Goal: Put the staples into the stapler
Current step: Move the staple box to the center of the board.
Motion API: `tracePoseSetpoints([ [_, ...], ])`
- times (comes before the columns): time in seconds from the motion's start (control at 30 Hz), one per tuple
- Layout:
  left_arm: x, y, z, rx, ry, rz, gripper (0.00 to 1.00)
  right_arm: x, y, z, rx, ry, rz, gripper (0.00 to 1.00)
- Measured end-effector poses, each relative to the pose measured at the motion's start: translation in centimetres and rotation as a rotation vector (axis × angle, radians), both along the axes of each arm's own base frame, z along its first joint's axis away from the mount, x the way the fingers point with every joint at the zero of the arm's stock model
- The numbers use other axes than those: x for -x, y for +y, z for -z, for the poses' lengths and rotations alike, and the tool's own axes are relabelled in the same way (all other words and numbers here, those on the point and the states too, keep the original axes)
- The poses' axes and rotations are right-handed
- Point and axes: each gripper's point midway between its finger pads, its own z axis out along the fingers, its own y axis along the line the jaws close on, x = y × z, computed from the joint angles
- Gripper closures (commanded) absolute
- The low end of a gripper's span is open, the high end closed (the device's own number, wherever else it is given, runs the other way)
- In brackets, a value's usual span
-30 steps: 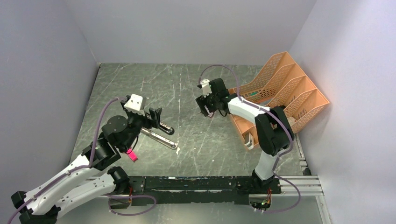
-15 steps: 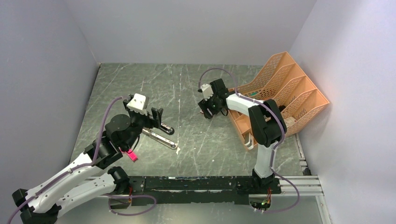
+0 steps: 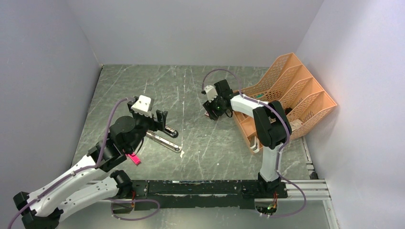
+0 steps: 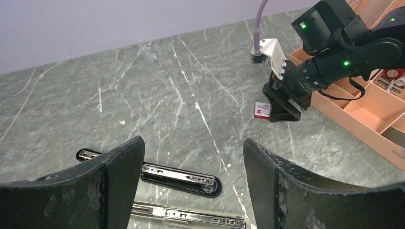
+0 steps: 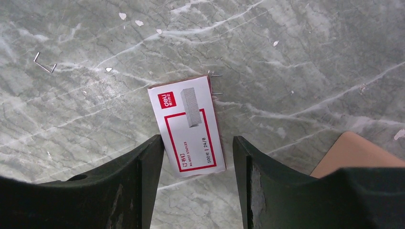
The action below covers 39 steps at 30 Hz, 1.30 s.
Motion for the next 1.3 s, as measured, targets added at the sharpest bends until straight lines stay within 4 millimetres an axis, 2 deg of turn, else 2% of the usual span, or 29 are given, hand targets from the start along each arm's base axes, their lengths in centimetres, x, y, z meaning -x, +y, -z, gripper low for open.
tracePoseSetpoints([
  [0.47, -0.1, -0.3, 0.4, -0.011, 0.013, 0.006, 0.17, 0.3, 0.2, 0.0, 0.006, 0.004, -0.022, 0.54],
  [0.67, -1.4, -0.5, 1.2, 0.003, 0.064, -0.03, 0.14, 0.4, 0.4, 0.0, 0.005, 0.003, -0.03, 0.61],
  [0.77, -2.3, -0.9, 2.2, 0.021, 0.124, -0.042, 0.16, 0.7, 0.5, 0.0, 0.004, 0.002, -0.043, 0.64],
  [0.9, -3.3, -1.6, 4.4, 0.098, 0.244, -0.037, 0.19, 2.0, 1.4, 0.0, -0.004, -0.005, -0.085, 0.67],
  [1.1, -4.2, -1.3, 7.6, 0.331, 0.406, -0.026, 0.27, 4.5, 2.8, -0.1, -0.026, -0.013, -0.161, 0.68],
  [1.23, -5.7, -0.9, 10.3, 0.471, 0.517, -0.024, 0.37, 6.0, 3.5, -0.2, -0.044, -0.009, -0.209, 0.7],
  [1.3, -6.3, -1.2, 11.9, 0.528, 0.58, -0.004, 0.45, 6.6, 3.8, -0.3, -0.056, -0.011, -0.23, 0.7],
])
